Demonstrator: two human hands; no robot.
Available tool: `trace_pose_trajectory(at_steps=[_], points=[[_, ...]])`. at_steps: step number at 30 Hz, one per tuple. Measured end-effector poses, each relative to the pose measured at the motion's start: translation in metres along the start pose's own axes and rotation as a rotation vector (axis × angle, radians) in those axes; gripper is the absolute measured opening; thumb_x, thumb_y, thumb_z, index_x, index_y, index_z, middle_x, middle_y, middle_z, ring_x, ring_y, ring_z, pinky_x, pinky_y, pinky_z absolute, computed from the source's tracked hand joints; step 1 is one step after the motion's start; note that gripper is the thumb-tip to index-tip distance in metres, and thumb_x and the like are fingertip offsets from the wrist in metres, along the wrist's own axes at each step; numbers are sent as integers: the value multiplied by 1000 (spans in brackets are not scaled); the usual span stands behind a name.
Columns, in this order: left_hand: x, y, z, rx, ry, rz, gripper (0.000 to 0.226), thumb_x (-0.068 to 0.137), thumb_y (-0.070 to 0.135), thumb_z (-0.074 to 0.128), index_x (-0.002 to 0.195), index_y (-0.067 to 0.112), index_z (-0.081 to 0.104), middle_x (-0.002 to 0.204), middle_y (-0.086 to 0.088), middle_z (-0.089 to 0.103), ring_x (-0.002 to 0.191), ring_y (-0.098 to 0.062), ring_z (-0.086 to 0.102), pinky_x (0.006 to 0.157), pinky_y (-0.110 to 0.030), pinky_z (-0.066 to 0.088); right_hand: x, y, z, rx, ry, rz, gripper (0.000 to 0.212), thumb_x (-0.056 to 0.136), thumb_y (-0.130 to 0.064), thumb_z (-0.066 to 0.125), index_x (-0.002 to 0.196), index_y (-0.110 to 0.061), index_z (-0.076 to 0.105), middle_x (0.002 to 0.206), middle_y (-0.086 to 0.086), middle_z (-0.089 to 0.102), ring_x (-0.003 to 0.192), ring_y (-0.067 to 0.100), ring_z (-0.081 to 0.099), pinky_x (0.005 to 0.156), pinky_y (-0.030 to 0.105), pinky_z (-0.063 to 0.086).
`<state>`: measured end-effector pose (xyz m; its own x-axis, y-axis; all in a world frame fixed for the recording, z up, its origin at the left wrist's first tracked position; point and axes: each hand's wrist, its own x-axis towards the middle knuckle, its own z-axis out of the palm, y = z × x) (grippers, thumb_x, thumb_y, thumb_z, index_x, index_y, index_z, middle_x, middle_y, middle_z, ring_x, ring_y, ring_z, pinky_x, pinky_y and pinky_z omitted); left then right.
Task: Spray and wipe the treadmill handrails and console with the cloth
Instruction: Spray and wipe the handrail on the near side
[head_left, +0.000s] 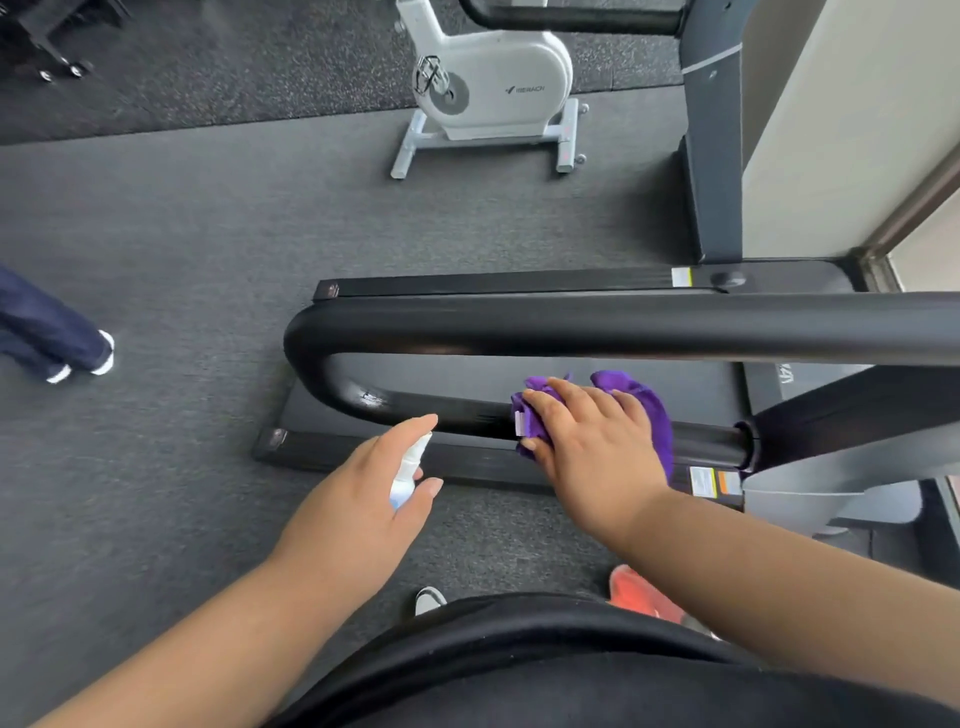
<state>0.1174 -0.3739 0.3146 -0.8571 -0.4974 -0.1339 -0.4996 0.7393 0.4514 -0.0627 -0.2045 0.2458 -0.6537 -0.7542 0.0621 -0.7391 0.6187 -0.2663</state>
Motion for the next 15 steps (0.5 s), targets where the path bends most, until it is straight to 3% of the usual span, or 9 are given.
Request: trace_pose_trajectory(at_steps=[3, 5, 7, 9, 12, 14, 15], points=[[1, -5, -6, 1, 29, 3, 58, 91, 43, 60, 129, 65, 22, 109, 23, 54, 101, 26, 41, 74, 0, 34, 21, -39, 0, 142, 54, -23, 38, 99, -45, 38, 131, -31, 53, 131, -7, 61, 116, 21, 59, 99, 44, 40], [1, -8, -9, -12, 43, -1, 56, 90, 43, 60, 128, 65, 25, 112, 21, 55, 100, 25, 42, 76, 0, 34, 34, -62, -3, 312, 105, -3, 32, 100, -38, 37, 123, -27, 57, 109, -5, 70, 97, 24, 63, 87, 41, 44], [-1, -10, -9, -27, 61, -4, 57, 90, 42, 62, 131, 62, 28, 113, 21, 56, 101, 20, 45, 76, 3, 32, 44, -80, -4, 499, 109, 32, 26, 102, -36, 35, 106, -23, 57, 85, -2, 67, 79, 26, 60, 73, 38, 42], [-4, -14, -10, -46, 83, 0, 59, 89, 38, 66, 133, 59, 32, 113, 19, 59, 101, 9, 50, 78, -1, 32, 50, -94, -3, 725, 63, 96, 28, 104, -39, 34, 81, -28, 45, 69, -7, 55, 66, 15, 52, 63, 34, 36], [-8, -21, -13, -50, 101, 26, 65, 88, 30, 71, 131, 58, 30, 110, 19, 58, 102, 8, 49, 82, -13, 39, 57, -116, -6, 1057, 55, 181, 26, 99, -48, 34, 75, -39, 40, 71, -15, 50, 64, -1, 52, 59, 20, 42], [-10, -30, -16, -52, 109, 47, 67, 87, 26, 74, 130, 56, 33, 106, 21, 56, 101, 15, 48, 82, -3, 33, 65, -127, -6, 1205, 96, 223, 23, 94, -47, 34, 75, -40, 45, 74, -15, 52, 66, -8, 54, 64, 13, 45], [-11, -35, -17, -56, 113, 50, 68, 86, 23, 75, 130, 54, 35, 106, 19, 57, 101, 12, 49, 83, -2, 32, 69, -132, -6, 1214, 93, 221, 24, 92, -46, 34, 73, -38, 45, 72, -14, 52, 65, -5, 53, 64, 15, 45]])
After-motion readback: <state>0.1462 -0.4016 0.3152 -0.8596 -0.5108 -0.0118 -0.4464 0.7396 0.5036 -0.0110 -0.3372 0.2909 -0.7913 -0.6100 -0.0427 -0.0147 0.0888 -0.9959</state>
